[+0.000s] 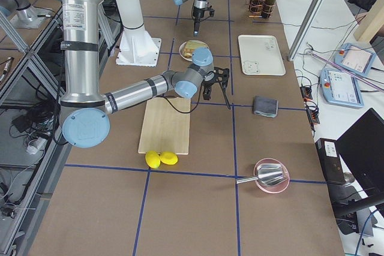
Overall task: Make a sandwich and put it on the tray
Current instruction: 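Withdraw the right gripper while the left gripper reaches toward the plate, then grasp the white plate's rim with the left gripper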
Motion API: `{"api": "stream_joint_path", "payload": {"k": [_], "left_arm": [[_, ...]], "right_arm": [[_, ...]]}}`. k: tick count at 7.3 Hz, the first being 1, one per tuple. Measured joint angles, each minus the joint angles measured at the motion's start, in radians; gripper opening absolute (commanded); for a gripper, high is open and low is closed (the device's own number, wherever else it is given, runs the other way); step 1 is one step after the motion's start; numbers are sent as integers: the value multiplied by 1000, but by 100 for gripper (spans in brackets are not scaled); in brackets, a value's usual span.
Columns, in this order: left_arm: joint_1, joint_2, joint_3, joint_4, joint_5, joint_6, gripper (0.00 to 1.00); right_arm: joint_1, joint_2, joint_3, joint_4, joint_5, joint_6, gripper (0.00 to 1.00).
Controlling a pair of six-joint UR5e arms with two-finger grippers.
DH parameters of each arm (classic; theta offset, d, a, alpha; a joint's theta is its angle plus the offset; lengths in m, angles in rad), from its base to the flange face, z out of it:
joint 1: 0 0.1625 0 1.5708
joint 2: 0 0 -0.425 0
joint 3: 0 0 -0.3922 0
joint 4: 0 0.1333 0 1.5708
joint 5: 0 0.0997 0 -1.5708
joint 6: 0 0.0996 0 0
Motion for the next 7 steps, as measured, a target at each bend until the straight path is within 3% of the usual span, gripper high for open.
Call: {"api": "stream_joint_path", "payload": {"k": [4, 7], "left_arm": [[14, -26, 57, -40, 3, -3, 53], [14, -44, 84, -68, 11, -3, 35]], "right_arm": [[-2, -2, 0, 1, -2, -2, 100], [-3, -1, 0, 1, -2, -2, 100]]}}
